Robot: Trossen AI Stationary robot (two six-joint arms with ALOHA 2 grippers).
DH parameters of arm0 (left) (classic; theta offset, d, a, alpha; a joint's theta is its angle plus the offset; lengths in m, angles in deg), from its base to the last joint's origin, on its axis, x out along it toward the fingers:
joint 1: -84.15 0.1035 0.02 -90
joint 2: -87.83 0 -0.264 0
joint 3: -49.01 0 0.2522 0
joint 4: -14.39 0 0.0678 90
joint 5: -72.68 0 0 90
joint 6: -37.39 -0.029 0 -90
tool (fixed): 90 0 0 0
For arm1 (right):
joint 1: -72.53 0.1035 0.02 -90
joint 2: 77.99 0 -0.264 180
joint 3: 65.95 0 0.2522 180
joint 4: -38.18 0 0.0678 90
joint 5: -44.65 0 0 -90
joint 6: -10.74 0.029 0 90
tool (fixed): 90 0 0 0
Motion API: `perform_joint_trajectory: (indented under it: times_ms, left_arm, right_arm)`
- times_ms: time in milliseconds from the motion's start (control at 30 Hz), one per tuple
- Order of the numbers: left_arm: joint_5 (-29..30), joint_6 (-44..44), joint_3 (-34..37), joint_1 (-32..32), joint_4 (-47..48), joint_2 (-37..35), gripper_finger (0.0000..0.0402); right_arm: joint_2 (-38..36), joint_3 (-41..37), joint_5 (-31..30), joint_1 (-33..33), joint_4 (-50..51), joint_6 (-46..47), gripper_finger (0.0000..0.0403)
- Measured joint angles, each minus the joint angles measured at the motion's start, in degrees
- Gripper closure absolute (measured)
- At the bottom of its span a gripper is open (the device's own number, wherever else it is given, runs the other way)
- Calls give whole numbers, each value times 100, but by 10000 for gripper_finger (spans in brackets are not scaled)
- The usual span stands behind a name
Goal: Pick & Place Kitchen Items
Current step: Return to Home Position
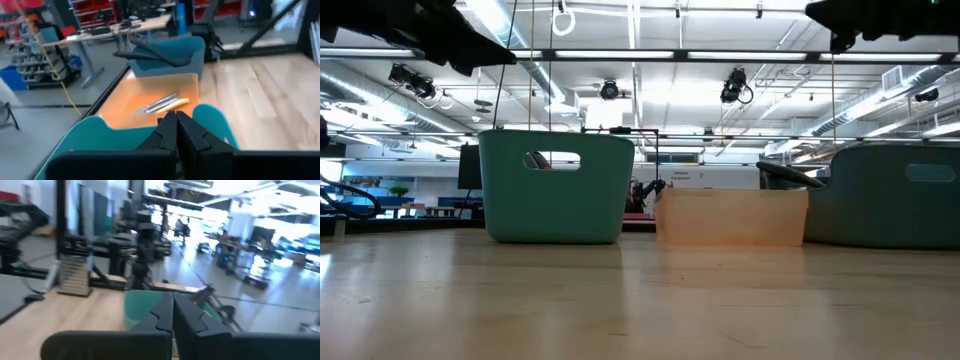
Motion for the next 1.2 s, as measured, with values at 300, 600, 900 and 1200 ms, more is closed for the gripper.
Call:
perform_joint_trajectory:
  times_ms: [300, 600, 900, 1200]
  left_arm:
    - [-1204, 807, 699, 438, -129, -882, 399]
    - [-1655, 956, 1611, 427, -1068, -1668, 400]
    - [-1657, 946, 1745, 427, -753, -2407, 401]
    - [-1566, 970, 1751, 425, -115, -2739, 401]
  right_arm:
    - [-384, -1195, 803, -584, -1393, 883, 398]
    - [-408, -2124, 1275, -832, -2334, 1779, 397]
    - [-539, -2525, 1311, -1241, -2736, 2060, 397]
    - [-596, -2518, 1344, -1364, -2483, 2250, 396]
